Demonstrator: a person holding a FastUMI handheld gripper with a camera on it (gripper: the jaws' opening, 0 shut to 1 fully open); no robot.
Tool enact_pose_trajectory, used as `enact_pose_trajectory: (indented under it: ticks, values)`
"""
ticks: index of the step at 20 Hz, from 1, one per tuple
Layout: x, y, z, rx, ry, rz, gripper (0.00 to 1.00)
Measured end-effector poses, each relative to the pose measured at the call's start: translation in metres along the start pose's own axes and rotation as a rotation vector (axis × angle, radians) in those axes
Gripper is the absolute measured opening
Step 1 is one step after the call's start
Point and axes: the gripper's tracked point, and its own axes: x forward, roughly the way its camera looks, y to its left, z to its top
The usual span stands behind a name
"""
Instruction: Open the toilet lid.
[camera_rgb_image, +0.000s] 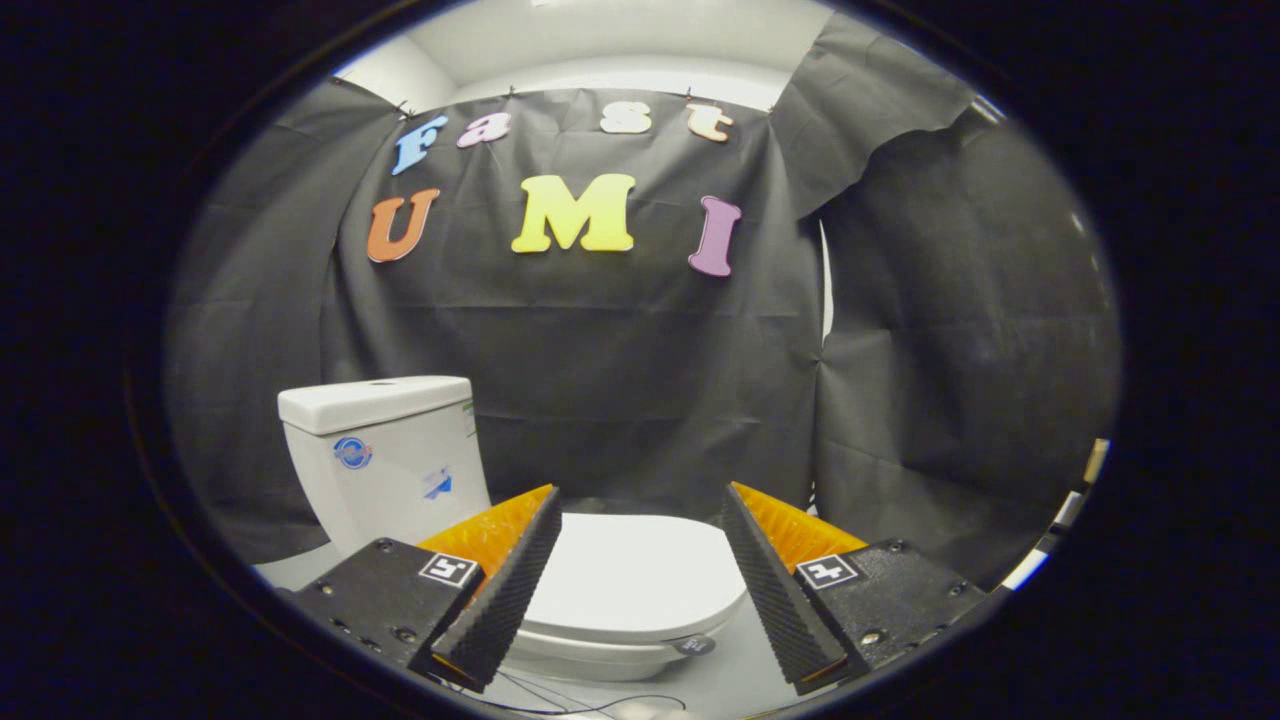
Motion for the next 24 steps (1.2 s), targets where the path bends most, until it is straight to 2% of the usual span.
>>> enact_pose_trajectory:
  ticks: [7,11,14,19,24]
  values:
    - [0.033,-0.042,-0.039,0.118,0.065,-0.013,1.0]
    - [0.045,-0.049,-0.068,0.17,0.103,0.017,1.0]
    - [0.053,-0.06,-0.095,0.241,0.158,0.006,1.0]
    - [0.065,-0.081,-0.158,0.456,0.317,-0.06,0.99]
    - [0.067,-0.08,-0.222,0.754,0.493,-0.068,0.97]
